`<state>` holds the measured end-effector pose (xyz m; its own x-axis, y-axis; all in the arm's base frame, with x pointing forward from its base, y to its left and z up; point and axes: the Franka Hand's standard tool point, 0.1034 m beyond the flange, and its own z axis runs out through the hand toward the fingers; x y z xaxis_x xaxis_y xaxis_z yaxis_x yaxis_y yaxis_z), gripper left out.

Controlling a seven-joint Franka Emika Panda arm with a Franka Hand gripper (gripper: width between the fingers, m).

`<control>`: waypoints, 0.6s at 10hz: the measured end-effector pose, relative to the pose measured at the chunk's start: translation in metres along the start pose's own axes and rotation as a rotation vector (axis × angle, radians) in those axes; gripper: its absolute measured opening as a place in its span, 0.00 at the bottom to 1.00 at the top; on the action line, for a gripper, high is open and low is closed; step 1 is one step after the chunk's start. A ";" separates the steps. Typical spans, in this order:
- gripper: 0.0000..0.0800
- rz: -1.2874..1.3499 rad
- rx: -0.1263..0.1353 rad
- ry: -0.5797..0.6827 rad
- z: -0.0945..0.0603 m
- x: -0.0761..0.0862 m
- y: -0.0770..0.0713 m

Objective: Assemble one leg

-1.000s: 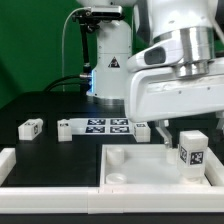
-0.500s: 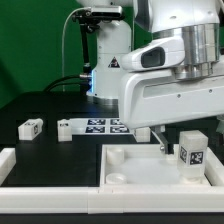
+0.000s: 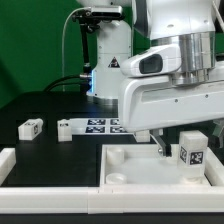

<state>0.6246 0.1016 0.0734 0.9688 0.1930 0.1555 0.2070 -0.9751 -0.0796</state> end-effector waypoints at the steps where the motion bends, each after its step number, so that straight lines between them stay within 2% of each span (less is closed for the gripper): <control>1: 0.81 -0.006 0.000 -0.001 0.000 0.000 0.000; 3: 0.81 -0.013 0.000 0.001 0.001 0.002 0.001; 5: 0.37 -0.013 0.000 0.000 0.001 0.002 0.001; 6: 0.37 -0.013 0.000 0.000 0.002 0.002 0.001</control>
Offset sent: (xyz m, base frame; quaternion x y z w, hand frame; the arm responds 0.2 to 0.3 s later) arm 0.0000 0.0000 0.0000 0.0000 0.0000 0.0000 1.0000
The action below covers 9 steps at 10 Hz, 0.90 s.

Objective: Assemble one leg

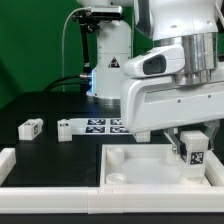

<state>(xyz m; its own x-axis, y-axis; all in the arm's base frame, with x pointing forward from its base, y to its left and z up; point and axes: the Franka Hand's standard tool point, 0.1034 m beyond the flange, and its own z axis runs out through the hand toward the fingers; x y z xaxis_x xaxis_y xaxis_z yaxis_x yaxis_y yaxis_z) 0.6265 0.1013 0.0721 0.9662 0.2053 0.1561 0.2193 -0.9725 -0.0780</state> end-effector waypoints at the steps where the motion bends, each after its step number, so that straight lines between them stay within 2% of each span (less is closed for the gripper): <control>1: 0.36 0.007 0.000 0.000 0.000 0.000 0.000; 4: 0.36 0.064 0.002 0.001 0.000 0.000 0.000; 7: 0.37 0.513 0.039 0.044 0.001 0.000 0.001; 9: 0.37 0.796 0.065 0.043 0.002 0.000 -0.004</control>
Offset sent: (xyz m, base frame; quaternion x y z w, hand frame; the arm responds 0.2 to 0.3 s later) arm 0.0000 0.0000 0.0000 0.0000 0.0000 0.0000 1.0000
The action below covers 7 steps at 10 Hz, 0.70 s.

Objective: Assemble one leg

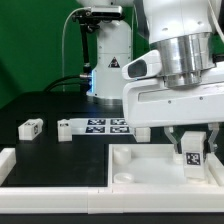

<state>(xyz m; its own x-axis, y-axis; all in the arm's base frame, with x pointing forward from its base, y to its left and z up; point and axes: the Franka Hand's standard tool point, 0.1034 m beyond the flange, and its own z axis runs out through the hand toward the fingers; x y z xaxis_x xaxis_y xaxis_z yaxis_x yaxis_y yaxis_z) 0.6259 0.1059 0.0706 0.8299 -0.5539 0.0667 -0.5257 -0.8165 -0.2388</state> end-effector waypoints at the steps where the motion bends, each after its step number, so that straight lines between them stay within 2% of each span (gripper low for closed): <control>1: 0.37 0.137 0.006 -0.005 0.000 -0.002 -0.001; 5: 0.37 0.669 0.013 -0.022 0.003 -0.010 -0.007; 7: 0.37 0.844 0.018 -0.039 0.003 -0.012 -0.009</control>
Offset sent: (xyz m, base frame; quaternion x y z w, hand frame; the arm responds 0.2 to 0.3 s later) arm -0.0001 0.0015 -0.0103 -0.0263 0.0112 0.2837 0.9585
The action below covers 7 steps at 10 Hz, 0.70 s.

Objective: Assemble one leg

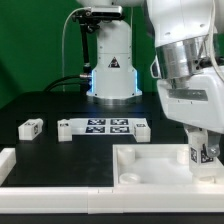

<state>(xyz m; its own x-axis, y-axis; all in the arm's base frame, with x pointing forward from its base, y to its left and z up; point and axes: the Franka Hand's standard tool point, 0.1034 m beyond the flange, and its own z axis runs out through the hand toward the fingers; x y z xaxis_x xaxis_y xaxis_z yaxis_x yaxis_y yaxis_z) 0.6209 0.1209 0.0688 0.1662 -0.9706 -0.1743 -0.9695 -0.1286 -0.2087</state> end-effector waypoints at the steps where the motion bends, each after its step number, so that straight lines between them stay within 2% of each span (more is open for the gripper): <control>1: 0.37 -0.006 0.000 0.000 0.000 0.000 0.000; 2: 0.45 -0.038 0.000 0.000 0.001 0.000 0.000; 3: 0.65 -0.082 0.000 0.000 0.001 0.000 0.000; 4: 0.65 -0.087 0.000 0.000 0.001 0.000 0.000; 5: 0.79 -0.178 0.000 0.000 0.001 -0.001 0.000; 7: 0.81 -0.519 -0.003 0.003 0.000 0.000 0.000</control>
Offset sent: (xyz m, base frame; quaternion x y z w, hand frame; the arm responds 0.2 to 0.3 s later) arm 0.0000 0.0000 0.0000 0.0000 0.0000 0.0000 1.0000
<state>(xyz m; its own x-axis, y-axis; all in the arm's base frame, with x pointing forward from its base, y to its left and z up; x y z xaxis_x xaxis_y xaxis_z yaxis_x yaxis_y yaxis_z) 0.6210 0.1210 0.0685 0.6247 -0.7795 -0.0453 -0.7600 -0.5937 -0.2644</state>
